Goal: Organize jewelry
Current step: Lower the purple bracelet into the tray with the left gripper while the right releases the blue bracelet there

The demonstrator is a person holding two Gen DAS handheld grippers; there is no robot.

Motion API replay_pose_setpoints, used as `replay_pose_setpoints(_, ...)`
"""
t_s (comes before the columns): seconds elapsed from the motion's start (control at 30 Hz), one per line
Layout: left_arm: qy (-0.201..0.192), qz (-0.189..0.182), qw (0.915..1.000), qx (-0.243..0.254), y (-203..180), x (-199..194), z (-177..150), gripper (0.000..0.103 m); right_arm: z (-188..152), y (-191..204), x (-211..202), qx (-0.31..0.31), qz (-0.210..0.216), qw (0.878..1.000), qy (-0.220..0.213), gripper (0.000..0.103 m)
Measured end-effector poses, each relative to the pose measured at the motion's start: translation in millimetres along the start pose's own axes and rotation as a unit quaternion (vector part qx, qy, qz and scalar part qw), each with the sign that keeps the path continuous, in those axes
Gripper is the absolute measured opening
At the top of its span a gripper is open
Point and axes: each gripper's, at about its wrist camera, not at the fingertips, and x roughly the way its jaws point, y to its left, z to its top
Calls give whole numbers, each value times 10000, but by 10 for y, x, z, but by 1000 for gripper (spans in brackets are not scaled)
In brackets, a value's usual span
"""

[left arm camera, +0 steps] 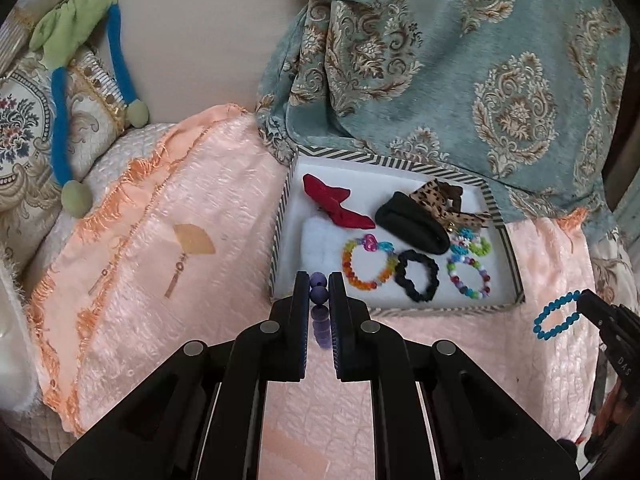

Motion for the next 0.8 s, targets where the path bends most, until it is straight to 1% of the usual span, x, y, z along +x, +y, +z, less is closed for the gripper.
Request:
replay_pose_setpoints(0.17, 56, 0, 10000, 11, -65, 157, 123, 8, 123, -55, 205, 63, -14, 9999, 103, 8)
replay_pose_setpoints(0.37, 95, -44, 9999, 36, -236, 388, 363, 8, 228, -45, 498, 96, 85, 9996, 244, 8)
replay_pose_setpoints(0.6, 131, -155, 9998, -22, -499, 789, 779, 8, 279, -21, 845, 88, 218, 9986, 468, 8)
replay_pose_setpoints(0.8, 55, -322, 9994, 76, -699, 1029, 1076, 8, 356, -64, 955, 43, 287, 9984, 493, 8)
